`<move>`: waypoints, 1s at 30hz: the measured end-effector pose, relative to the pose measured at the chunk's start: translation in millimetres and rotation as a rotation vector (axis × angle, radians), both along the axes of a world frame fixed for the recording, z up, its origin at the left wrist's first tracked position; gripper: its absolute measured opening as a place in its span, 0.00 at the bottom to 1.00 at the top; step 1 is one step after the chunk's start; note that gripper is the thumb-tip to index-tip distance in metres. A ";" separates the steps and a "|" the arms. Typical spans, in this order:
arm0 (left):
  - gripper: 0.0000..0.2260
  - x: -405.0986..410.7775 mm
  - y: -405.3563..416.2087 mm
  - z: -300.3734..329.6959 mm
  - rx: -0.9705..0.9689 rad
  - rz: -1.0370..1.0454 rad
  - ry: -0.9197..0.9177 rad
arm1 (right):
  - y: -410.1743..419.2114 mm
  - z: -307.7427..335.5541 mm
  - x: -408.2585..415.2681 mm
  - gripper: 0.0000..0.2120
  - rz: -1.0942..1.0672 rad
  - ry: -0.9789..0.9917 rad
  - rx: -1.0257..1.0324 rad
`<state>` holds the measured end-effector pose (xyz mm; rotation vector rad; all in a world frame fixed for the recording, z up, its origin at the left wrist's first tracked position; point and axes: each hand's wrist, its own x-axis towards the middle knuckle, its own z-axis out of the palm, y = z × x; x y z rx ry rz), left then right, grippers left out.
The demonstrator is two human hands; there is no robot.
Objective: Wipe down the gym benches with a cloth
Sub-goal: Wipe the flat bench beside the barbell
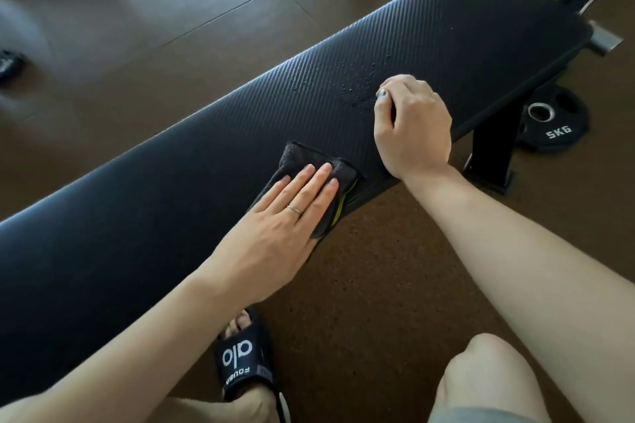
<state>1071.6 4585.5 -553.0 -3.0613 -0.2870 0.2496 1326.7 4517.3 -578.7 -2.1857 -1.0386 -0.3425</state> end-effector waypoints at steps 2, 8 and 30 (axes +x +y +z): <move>0.32 14.5 4.5 0.0 -0.012 -0.020 -0.021 | 0.7 -0.1 -1.8 0.20 -0.009 0.002 0.023; 0.35 67.5 -5.6 -0.1 -0.062 0.035 -0.083 | -1.0 2.1 -2.2 0.23 -0.007 0.009 0.037; 0.30 176.7 20.6 2.2 -0.137 0.208 -0.118 | -39.6 -10.9 59.5 0.17 -0.006 0.004 -0.042</move>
